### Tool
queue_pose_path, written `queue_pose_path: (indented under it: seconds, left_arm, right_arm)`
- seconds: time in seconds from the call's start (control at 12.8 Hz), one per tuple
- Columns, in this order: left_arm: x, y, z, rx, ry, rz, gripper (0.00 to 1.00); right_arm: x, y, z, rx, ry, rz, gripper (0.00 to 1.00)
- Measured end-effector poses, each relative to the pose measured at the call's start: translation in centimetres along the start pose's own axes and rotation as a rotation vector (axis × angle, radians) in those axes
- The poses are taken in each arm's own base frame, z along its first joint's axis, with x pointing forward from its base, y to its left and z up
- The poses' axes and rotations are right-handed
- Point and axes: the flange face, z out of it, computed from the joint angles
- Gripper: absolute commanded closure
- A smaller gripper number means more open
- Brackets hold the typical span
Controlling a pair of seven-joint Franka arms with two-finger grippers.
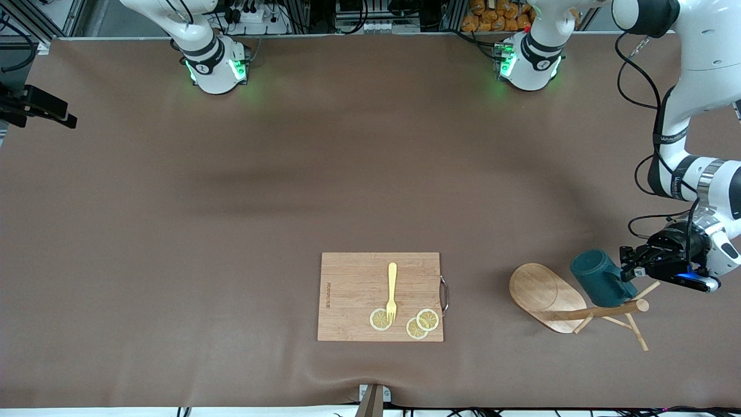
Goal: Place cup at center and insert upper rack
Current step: 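Slide the mug handle onto a mug-tree peg with the left gripper, then lower the mug onto the peg and open the left gripper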
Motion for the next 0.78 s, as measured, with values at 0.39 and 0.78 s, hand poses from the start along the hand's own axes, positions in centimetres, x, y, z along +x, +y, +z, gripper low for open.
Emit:
queue_pose_path:
  seconds: [0.39,0.78]
  left_arm:
    - [0.38,-0.54,-0.36,-0.003,0.005,0.021,0.98]
    - [0.69,-0.57,-0.51,-0.001,0.006,0.026,0.75]
  right_arm:
    - [0.0,0.0,0.0,0.0,0.0,0.0,0.0]
    - [0.0,0.0,-0.02,0.0,0.001,0.0,0.0]
